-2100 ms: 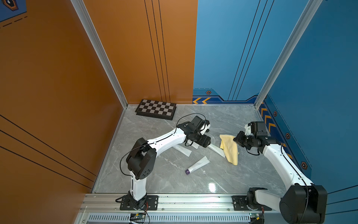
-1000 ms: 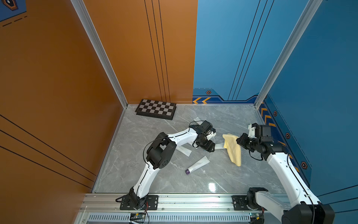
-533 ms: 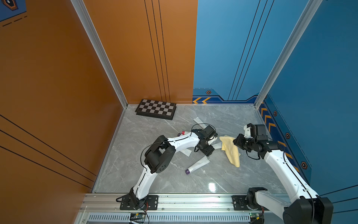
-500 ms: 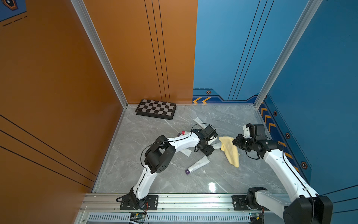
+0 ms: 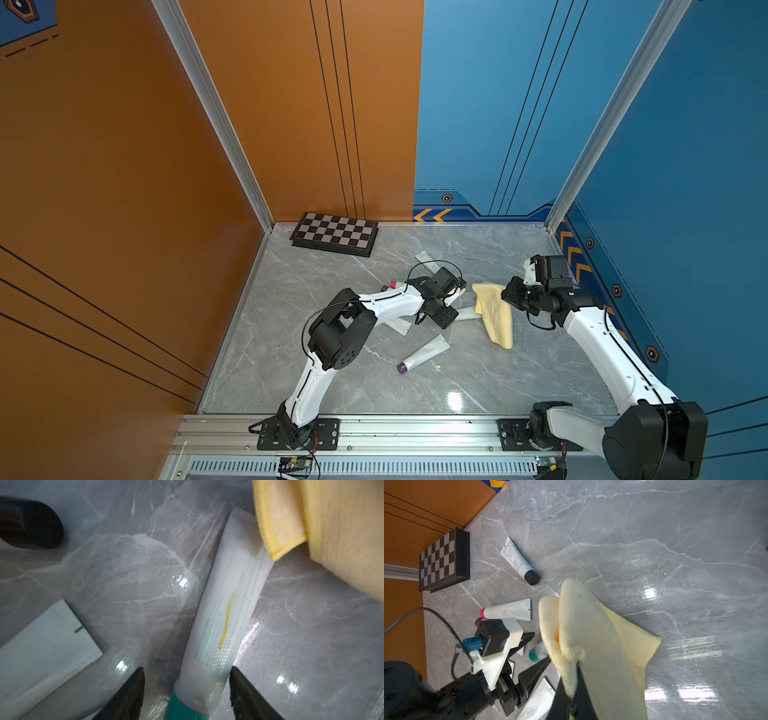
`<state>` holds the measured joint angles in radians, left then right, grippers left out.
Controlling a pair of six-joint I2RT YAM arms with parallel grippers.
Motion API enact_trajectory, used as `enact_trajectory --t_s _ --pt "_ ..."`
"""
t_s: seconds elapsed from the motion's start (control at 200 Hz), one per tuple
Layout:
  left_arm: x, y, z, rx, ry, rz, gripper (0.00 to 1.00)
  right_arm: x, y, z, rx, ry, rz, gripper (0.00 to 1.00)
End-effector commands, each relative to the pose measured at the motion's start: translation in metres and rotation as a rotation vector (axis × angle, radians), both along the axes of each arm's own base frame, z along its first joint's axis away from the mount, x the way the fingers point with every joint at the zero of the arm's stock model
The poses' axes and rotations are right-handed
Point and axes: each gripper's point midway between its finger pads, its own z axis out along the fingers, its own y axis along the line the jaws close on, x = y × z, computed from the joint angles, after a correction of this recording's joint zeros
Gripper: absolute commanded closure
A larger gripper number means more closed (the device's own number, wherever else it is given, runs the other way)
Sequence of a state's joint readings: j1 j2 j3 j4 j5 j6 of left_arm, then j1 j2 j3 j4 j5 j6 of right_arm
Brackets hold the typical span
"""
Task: Wipe the surface of the toothpaste tube
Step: Wipe the dirt from the toothpaste tube.
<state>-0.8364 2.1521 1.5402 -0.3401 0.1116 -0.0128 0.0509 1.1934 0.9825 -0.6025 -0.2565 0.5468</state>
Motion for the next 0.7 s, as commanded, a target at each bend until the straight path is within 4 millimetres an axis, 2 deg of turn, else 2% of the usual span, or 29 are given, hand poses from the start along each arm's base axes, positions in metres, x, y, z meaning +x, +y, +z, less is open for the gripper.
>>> enact_trajectory --t_s 0.0,0.055,0.16,0.32,0.495,0.696 --pt "0.005 0.002 0.01 -0.106 0.002 0.016 0.34 0.01 -0.004 0.013 -0.005 -0.02 -0.02 1.0" --pt "0.001 0.006 0.008 -0.113 0.005 0.015 0.34 0.013 -0.003 0.014 -0.002 -0.018 -0.02 1.0" --pt "0.006 0.009 0.01 -0.17 -0.039 0.031 0.34 0.016 -0.001 0.015 -0.003 -0.02 -0.014 1.0" --pt "0.013 0.016 0.012 -0.231 -0.078 0.05 0.35 0.02 0.006 0.007 -0.01 0.008 0.004 1.0" --pt "0.017 0.006 0.02 -0.261 -0.125 0.013 0.33 0.02 0.009 0.0 -0.027 0.022 0.015 1.0" --pt "0.014 -0.003 0.016 -0.312 -0.104 -0.041 0.31 0.02 0.007 -0.001 -0.04 0.027 0.011 1.0"
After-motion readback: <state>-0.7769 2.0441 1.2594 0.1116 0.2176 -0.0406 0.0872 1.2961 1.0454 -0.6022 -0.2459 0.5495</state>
